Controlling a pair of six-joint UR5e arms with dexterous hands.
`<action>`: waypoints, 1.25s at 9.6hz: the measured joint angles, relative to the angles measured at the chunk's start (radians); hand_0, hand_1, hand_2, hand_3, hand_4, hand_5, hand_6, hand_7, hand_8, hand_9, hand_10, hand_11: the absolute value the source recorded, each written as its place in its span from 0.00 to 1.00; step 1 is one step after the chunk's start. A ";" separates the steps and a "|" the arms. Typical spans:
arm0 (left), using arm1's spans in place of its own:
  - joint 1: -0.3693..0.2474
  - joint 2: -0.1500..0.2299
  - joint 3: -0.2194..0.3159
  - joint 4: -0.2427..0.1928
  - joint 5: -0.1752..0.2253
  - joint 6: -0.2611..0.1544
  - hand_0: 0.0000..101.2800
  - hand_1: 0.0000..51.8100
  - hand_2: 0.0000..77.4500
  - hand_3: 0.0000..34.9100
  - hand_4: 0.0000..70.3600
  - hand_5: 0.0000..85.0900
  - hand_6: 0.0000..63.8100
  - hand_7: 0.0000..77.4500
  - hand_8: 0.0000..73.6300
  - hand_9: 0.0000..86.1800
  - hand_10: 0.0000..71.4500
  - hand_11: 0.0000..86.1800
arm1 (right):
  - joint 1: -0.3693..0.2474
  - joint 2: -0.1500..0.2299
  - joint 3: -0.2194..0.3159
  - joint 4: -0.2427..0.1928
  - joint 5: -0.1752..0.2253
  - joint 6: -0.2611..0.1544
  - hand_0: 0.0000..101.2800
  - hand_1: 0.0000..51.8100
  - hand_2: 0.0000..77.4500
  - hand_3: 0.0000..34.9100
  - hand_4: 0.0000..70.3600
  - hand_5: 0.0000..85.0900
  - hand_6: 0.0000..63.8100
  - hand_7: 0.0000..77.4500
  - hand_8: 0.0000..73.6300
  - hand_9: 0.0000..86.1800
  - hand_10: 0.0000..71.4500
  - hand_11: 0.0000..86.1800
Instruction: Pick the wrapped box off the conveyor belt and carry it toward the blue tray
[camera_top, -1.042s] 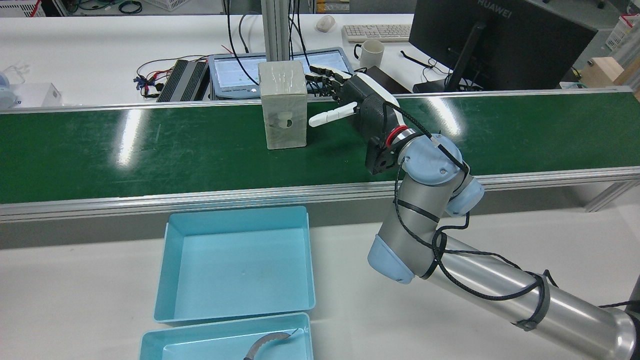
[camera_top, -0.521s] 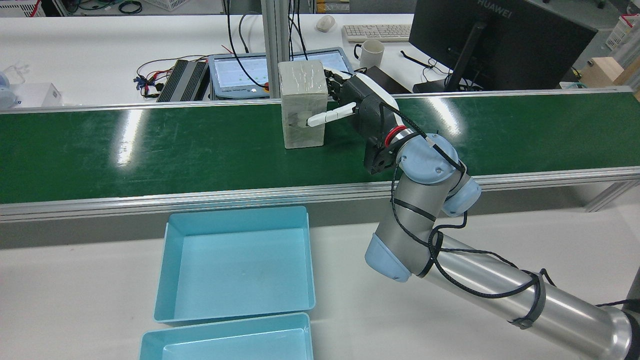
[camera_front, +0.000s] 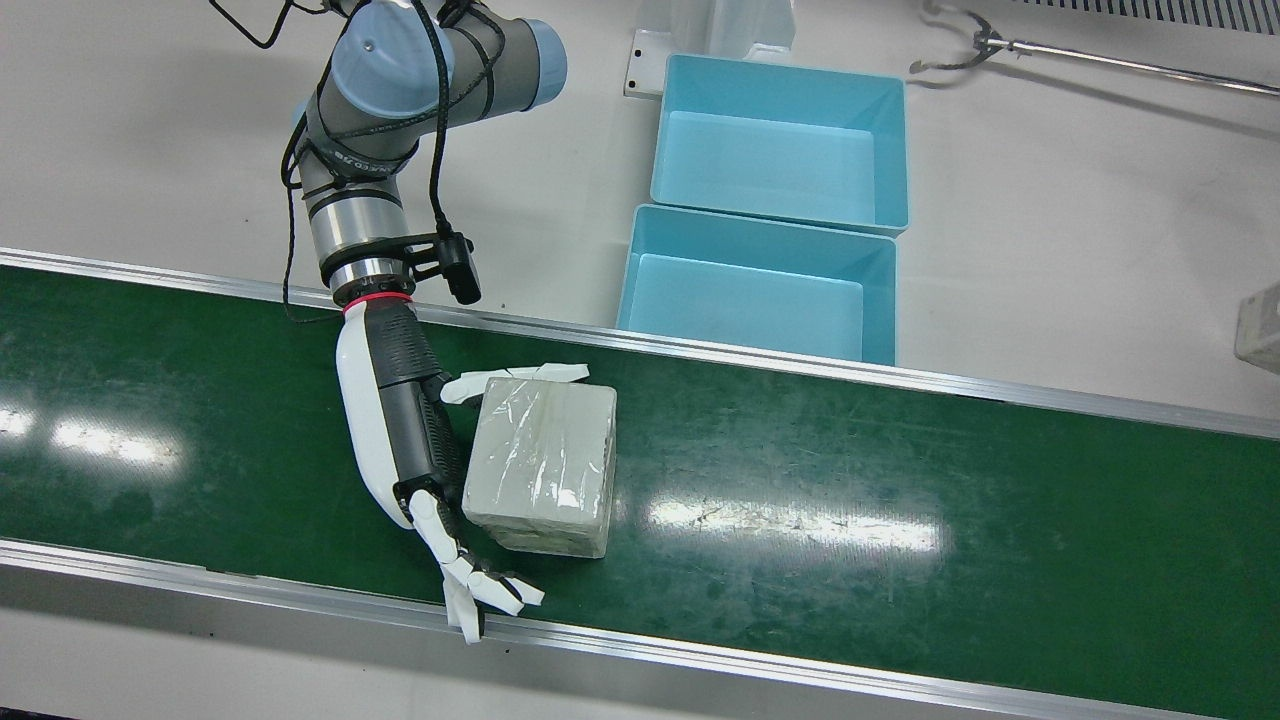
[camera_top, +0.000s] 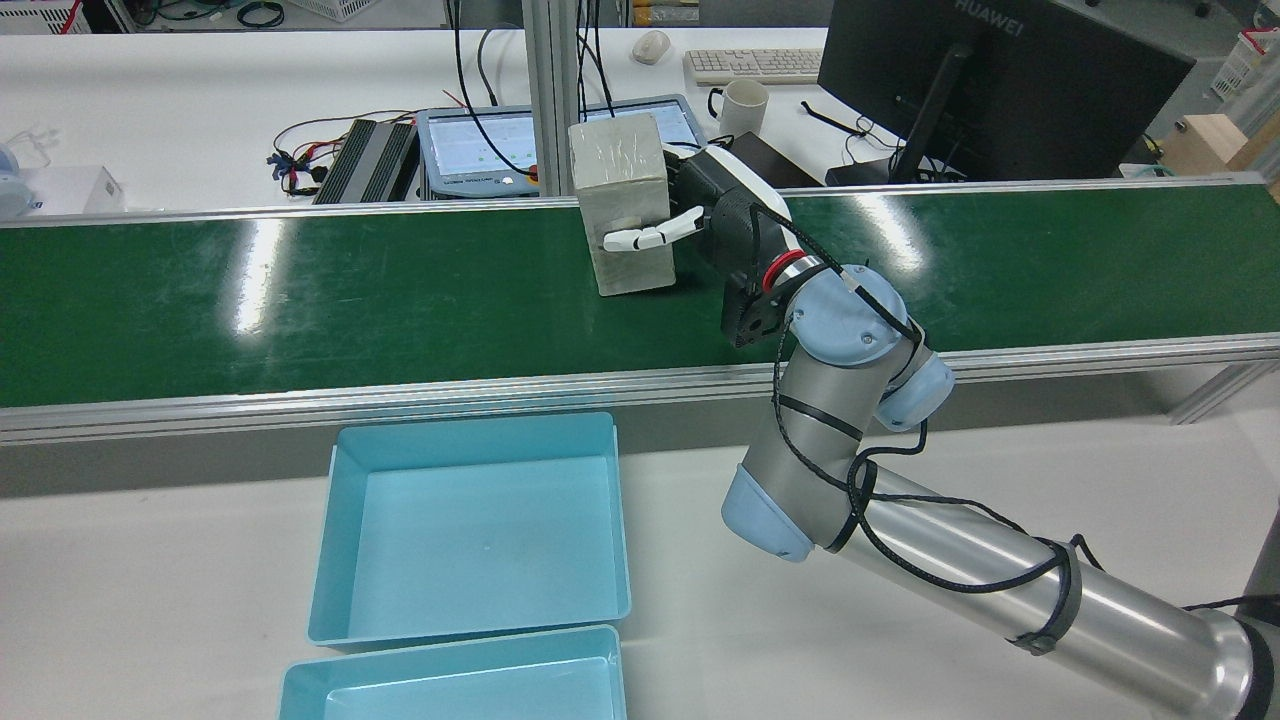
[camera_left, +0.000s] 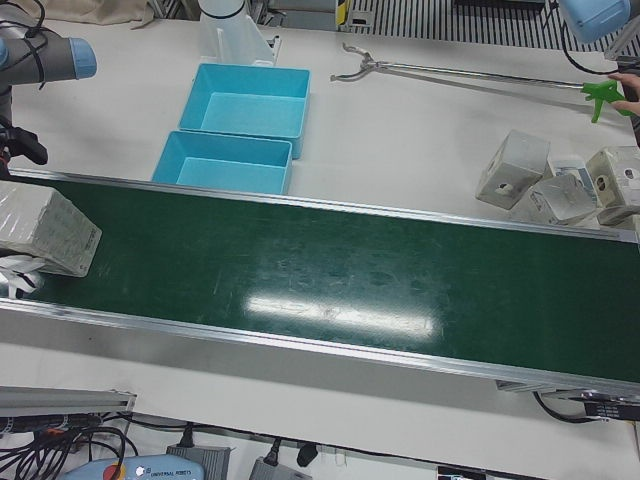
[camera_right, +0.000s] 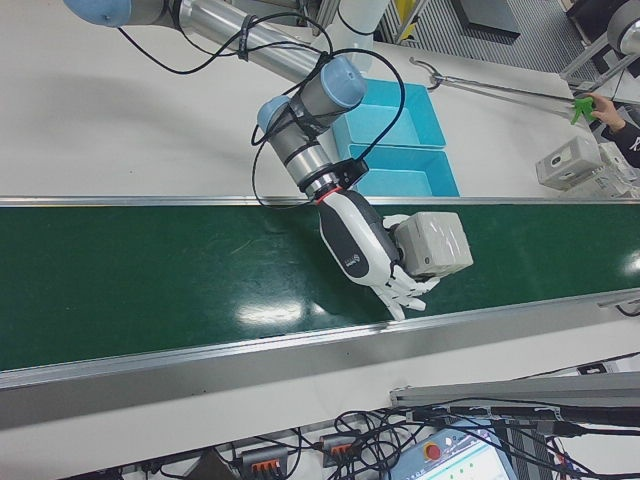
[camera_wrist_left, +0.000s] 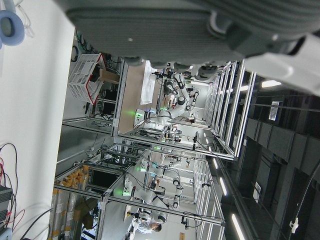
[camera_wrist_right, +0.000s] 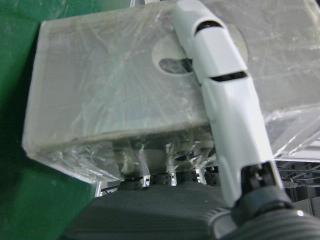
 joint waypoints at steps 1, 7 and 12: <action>0.000 0.000 0.000 0.000 0.000 0.000 0.00 0.00 0.01 0.00 0.00 0.01 0.01 0.01 0.01 0.01 0.00 0.01 | 0.000 0.001 -0.001 -0.001 0.000 0.000 0.55 0.47 0.26 0.00 0.29 0.40 0.27 0.46 0.24 0.24 0.18 0.01; 0.000 0.000 0.000 0.000 0.000 0.000 0.00 0.00 0.01 0.00 0.00 0.01 0.01 0.01 0.01 0.01 0.01 0.01 | 0.017 -0.013 0.242 -0.127 0.002 0.001 0.48 0.29 0.35 0.00 0.50 0.53 0.58 0.74 0.64 0.54 0.77 0.47; 0.000 0.000 0.000 0.000 0.000 0.000 0.00 0.00 0.01 0.00 0.00 0.01 0.01 0.01 0.01 0.01 0.00 0.01 | -0.224 -0.015 0.406 -0.189 0.087 -0.097 0.46 0.01 0.44 0.00 0.48 0.60 0.74 0.91 0.90 0.80 0.93 0.72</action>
